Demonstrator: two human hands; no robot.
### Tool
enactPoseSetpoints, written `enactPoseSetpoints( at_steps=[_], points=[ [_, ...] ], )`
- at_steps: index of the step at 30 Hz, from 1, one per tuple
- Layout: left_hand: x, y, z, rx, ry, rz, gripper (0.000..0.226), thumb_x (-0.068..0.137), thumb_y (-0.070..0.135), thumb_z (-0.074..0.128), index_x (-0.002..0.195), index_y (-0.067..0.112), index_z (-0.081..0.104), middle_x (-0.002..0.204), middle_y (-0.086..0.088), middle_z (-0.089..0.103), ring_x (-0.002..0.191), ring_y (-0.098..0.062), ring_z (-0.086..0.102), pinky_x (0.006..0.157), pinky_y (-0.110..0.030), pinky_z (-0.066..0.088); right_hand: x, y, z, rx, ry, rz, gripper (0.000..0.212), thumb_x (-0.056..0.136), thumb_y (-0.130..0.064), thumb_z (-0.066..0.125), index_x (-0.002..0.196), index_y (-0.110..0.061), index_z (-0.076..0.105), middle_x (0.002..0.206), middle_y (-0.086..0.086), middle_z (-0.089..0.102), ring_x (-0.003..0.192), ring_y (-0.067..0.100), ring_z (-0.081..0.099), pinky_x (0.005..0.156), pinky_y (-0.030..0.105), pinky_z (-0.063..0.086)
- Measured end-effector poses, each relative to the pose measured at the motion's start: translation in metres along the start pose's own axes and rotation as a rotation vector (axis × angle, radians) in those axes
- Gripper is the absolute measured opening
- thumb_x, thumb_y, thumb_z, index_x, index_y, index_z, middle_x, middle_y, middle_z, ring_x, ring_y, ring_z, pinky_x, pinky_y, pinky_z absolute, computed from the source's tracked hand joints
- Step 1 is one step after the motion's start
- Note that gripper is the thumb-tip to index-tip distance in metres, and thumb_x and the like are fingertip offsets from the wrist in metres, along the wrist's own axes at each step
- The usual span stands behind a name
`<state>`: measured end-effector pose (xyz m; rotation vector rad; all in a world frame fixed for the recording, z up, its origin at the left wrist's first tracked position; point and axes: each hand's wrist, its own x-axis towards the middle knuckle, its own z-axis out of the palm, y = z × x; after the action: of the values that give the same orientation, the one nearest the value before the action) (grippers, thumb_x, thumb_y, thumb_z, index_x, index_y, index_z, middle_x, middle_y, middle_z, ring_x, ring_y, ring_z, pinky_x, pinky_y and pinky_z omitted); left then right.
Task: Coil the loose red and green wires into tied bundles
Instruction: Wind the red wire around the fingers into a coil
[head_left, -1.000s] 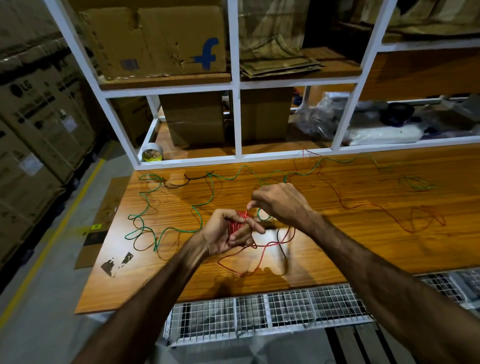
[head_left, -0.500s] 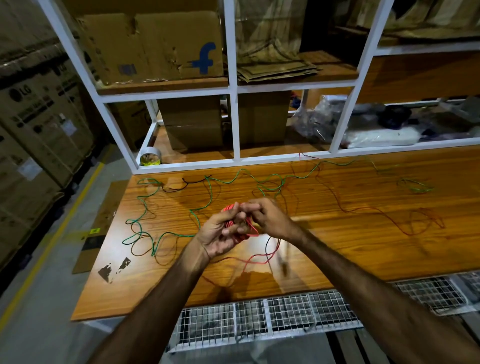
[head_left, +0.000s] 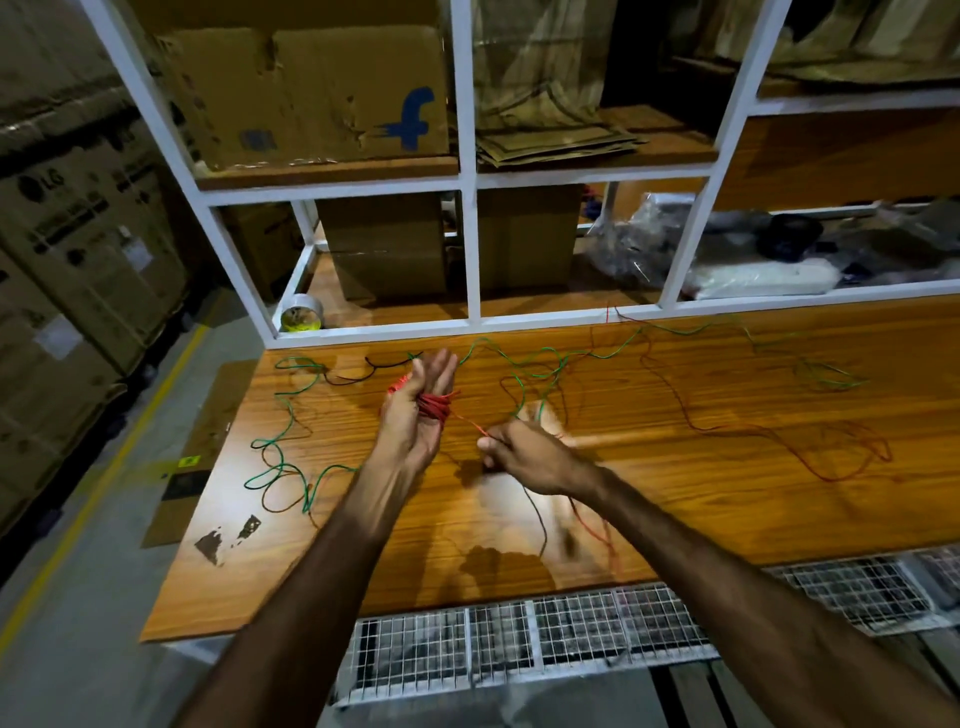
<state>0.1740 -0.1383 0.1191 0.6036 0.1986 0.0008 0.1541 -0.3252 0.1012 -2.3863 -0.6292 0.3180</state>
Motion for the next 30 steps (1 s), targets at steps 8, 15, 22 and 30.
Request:
enactPoseSetpoints(
  at_steps=[8,15,22,30],
  points=[
    [-0.015,-0.022,0.008,1.167,0.096,0.286,0.051,0.098,0.05,0.061,0.142,0.023,0.058,0.12,0.003,0.07,0.109,-0.013,0.065,0.1,-0.035,0.052,0.0,-0.023,-0.013,-0.348,-0.062,-0.062,0.03,0.108,-0.039,0.044,0.087,-0.022,0.057,0.099,0.022,0.068,0.094,0.04,0.065,0.073,0.041,0.046],
    [-0.031,-0.013,-0.003,1.564,-0.302,0.026,0.055,0.099,0.058,0.052,0.067,0.014,0.063,0.057,-0.013,0.063,0.053,-0.024,0.058,0.067,-0.042,0.052,-0.005,-0.014,-0.048,-0.594,0.059,-0.121,0.03,0.105,-0.047,0.047,0.108,-0.026,0.067,0.101,0.013,0.071,0.098,0.036,0.068,0.071,0.036,0.037],
    [-0.039,-0.01,-0.016,1.064,-0.684,-0.615,0.034,0.1,0.019,0.063,0.112,-0.011,0.07,0.042,-0.002,0.035,0.039,-0.016,0.048,0.092,-0.041,0.055,-0.015,0.0,-0.046,-0.658,0.148,-0.234,0.03,0.107,-0.048,0.04,0.105,-0.029,0.062,0.097,0.005,0.071,0.087,0.032,0.068,0.067,0.039,0.043],
    [-0.041,-0.002,-0.009,-0.134,-0.842,-0.662,0.04,0.105,0.008,0.047,0.139,-0.015,0.049,0.119,-0.027,0.071,0.113,-0.037,0.07,0.109,-0.043,0.048,-0.015,0.003,-0.032,-0.507,0.294,-0.206,0.037,0.099,-0.045,0.025,0.109,-0.024,0.054,0.084,0.015,0.066,0.076,0.042,0.063,0.058,0.041,0.033]
  ],
)
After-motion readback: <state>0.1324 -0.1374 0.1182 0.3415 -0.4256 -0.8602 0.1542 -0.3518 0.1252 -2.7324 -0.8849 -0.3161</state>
